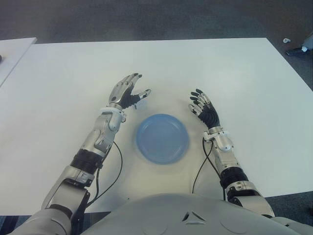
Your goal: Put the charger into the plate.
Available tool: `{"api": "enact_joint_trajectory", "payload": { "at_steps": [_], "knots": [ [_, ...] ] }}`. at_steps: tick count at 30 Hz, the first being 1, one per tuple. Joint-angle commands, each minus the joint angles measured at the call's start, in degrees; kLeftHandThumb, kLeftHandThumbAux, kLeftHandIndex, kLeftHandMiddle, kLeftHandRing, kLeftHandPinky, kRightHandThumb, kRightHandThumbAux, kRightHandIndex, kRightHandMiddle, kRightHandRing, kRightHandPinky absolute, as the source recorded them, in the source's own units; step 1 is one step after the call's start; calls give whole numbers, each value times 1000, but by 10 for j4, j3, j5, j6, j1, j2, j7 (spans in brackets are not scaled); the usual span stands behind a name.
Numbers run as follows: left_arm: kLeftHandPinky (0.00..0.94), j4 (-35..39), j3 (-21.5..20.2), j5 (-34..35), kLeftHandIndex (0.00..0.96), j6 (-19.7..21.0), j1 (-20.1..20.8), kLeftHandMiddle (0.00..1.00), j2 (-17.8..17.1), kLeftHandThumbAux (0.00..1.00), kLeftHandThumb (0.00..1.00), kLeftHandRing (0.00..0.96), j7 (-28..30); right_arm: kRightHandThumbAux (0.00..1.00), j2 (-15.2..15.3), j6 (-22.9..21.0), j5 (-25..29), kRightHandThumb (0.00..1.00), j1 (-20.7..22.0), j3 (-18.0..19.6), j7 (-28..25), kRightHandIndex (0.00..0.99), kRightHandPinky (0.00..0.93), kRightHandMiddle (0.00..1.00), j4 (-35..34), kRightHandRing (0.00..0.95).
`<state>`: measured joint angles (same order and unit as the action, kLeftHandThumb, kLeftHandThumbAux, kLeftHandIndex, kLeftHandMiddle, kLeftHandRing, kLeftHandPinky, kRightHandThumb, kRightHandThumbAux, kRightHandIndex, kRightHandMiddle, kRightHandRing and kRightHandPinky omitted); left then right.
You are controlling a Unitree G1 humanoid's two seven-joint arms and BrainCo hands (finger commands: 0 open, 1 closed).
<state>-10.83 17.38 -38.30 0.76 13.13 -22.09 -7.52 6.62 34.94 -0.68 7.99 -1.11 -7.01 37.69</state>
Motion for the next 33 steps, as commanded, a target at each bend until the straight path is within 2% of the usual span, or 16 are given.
{"api": "enact_joint_trajectory", "payload": {
  "at_steps": [1,5,9,17,22,33],
  "knots": [
    [0,-11,5,-11,0,6,1,0,-7,153,239,0,13,701,-10,-10,-2,73,-50,-3,-5,11,144,173,32,179],
    [0,-33,9,-22,0,11,14,0,-10,155,237,0,14,710,-11,-13,-1,78,-51,-3,-4,12,143,173,28,180],
    [0,-122,19,-28,0,-4,50,0,-8,157,235,0,-9,709,-12,-10,0,73,-56,-3,-4,13,144,177,17,184],
    [0,-126,29,-49,0,28,56,0,-4,161,233,0,-2,677,-13,-26,-1,50,-68,-3,-1,13,136,184,-13,187],
    [0,-165,39,-56,0,45,72,0,5,170,236,0,-6,653,-13,-34,1,43,-73,-3,-5,11,126,184,-23,183],
    [0,-259,51,-52,0,30,102,0,14,182,233,0,-46,638,-14,-54,3,55,-84,-2,-7,14,134,186,-52,184]
  ]
}}
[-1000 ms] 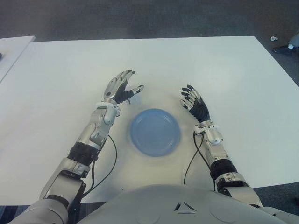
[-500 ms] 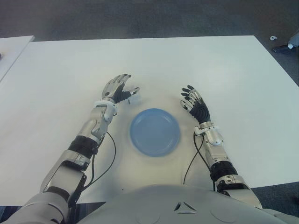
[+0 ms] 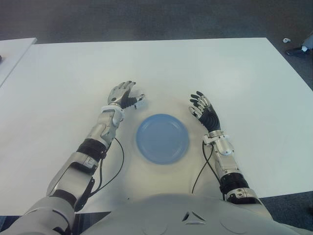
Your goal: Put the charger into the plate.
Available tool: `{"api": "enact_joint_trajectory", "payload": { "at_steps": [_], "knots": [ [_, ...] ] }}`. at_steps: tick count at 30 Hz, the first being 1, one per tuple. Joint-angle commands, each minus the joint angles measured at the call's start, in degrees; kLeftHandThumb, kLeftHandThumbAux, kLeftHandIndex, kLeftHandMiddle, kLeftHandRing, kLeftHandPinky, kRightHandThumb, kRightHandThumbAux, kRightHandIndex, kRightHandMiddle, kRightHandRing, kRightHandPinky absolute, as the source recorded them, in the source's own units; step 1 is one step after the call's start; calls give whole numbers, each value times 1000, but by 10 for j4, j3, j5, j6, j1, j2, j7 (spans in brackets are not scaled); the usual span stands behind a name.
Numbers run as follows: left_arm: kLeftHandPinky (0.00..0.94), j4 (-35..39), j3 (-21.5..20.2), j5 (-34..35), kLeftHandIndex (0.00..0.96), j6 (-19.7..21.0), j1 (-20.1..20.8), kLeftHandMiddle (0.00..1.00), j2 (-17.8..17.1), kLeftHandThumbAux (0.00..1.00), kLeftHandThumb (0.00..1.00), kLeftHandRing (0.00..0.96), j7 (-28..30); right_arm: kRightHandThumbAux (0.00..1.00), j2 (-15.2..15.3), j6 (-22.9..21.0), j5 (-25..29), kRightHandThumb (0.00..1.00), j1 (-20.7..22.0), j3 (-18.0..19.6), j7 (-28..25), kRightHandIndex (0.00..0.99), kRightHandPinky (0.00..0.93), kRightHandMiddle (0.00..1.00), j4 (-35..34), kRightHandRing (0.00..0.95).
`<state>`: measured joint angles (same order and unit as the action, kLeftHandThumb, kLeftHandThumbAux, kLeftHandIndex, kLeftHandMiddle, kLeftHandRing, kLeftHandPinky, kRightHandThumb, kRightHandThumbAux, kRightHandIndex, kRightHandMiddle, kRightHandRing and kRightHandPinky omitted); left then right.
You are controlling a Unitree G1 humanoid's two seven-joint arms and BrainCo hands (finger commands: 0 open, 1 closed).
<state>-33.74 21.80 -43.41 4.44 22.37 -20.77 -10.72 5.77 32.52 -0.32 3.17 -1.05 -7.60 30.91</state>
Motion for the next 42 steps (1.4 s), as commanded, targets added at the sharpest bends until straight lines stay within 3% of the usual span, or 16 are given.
{"api": "enact_joint_trajectory", "payload": {
  "at_steps": [1,17,42],
  "knots": [
    [0,-37,6,0,0,-9,12,0,1,182,233,0,-17,638,-5,-31,-2,54,-37,-2,-1,14,134,186,13,184],
    [0,-81,22,-2,0,-12,41,0,-3,173,218,0,-17,607,-6,-44,-8,16,-39,-4,4,35,108,179,-1,163],
    [0,0,82,-38,0,-52,22,0,-72,169,182,0,75,551,-6,-62,-11,0,-40,-6,7,85,123,202,-17,179]
  ]
}}
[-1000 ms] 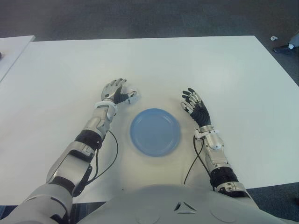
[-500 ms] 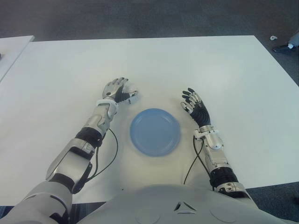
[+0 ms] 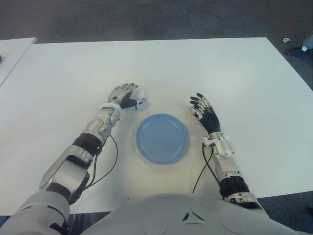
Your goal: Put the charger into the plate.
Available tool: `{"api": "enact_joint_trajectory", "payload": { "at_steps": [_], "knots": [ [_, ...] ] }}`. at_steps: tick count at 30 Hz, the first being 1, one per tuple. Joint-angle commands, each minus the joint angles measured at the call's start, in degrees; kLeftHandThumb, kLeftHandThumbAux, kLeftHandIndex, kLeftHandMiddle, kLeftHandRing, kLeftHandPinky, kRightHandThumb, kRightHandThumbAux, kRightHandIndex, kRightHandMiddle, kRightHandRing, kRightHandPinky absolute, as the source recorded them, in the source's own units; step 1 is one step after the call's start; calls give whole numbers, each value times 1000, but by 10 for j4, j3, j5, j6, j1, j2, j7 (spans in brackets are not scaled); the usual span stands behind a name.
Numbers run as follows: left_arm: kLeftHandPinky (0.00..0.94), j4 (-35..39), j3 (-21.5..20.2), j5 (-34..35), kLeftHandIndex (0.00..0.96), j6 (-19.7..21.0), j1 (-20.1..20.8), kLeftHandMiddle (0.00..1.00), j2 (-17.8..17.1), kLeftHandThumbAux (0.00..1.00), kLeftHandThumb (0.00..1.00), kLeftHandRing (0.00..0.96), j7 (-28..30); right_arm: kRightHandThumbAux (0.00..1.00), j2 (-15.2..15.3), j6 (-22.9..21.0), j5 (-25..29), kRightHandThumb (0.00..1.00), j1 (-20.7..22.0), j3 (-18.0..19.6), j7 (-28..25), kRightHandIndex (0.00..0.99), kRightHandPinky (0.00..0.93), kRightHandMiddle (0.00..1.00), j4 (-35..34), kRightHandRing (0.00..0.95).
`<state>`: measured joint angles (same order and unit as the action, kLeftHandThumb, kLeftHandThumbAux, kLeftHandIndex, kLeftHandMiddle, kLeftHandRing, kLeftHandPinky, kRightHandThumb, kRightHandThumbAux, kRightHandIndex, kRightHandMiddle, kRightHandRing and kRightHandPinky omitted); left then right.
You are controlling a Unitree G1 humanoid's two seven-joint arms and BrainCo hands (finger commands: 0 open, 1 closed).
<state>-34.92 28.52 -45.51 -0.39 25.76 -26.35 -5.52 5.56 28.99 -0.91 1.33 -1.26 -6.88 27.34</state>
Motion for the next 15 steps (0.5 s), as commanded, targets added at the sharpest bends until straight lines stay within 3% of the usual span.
{"api": "enact_joint_trajectory", "payload": {
  "at_steps": [1,15],
  "knots": [
    [0,17,16,-19,0,-4,-13,0,-19,171,180,0,26,550,-4,-26,-5,0,-22,-4,-1,86,122,201,19,178],
    [0,55,28,-48,0,-27,-14,0,-56,201,141,0,24,518,-5,-26,-5,0,-18,-5,-2,91,121,196,22,170]
  ]
}}
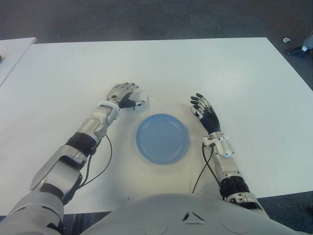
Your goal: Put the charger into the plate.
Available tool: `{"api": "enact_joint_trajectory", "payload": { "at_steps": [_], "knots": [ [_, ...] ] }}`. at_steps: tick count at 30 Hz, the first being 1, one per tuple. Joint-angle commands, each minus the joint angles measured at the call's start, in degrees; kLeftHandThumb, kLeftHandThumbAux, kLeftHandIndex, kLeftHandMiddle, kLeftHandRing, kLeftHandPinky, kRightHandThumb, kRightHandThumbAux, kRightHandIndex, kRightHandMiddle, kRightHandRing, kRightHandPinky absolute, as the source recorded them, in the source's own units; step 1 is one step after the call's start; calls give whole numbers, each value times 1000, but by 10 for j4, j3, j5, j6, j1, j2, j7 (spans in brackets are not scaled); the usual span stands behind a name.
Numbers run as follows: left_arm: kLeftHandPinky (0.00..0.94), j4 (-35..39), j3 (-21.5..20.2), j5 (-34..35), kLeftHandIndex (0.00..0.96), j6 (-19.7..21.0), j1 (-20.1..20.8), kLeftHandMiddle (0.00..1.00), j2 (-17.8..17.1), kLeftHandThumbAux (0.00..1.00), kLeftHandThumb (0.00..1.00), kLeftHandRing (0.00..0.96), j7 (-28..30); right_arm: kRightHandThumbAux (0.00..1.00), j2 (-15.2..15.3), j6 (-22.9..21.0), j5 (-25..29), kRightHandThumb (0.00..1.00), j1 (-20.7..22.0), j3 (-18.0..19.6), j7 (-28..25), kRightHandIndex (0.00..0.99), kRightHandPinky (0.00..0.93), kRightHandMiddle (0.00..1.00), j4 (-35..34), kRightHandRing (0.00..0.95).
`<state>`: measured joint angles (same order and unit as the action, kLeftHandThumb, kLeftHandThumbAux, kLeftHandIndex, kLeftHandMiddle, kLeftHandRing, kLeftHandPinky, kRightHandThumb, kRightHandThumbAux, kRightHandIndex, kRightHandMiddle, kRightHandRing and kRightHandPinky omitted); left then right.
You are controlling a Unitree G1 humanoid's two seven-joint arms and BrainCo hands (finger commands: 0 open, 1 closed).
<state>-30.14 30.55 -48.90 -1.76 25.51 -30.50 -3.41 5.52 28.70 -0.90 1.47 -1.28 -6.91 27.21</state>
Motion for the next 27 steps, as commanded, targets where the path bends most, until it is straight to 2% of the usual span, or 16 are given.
{"api": "enact_joint_trajectory", "payload": {
  "at_steps": [1,21,27],
  "knots": [
    [0,8,7,-15,0,-15,-11,0,-15,202,140,0,1,516,-5,-24,-5,0,-19,-5,-1,90,120,196,23,170],
    [0,20,0,-21,0,-29,-13,0,-33,213,118,0,2,464,-3,-55,-1,0,-24,-5,-8,76,94,188,2,154],
    [0,13,0,-16,0,-44,-8,0,-41,220,121,0,12,460,-3,-66,-1,0,-27,-5,-10,80,102,192,-9,159]
  ]
}}
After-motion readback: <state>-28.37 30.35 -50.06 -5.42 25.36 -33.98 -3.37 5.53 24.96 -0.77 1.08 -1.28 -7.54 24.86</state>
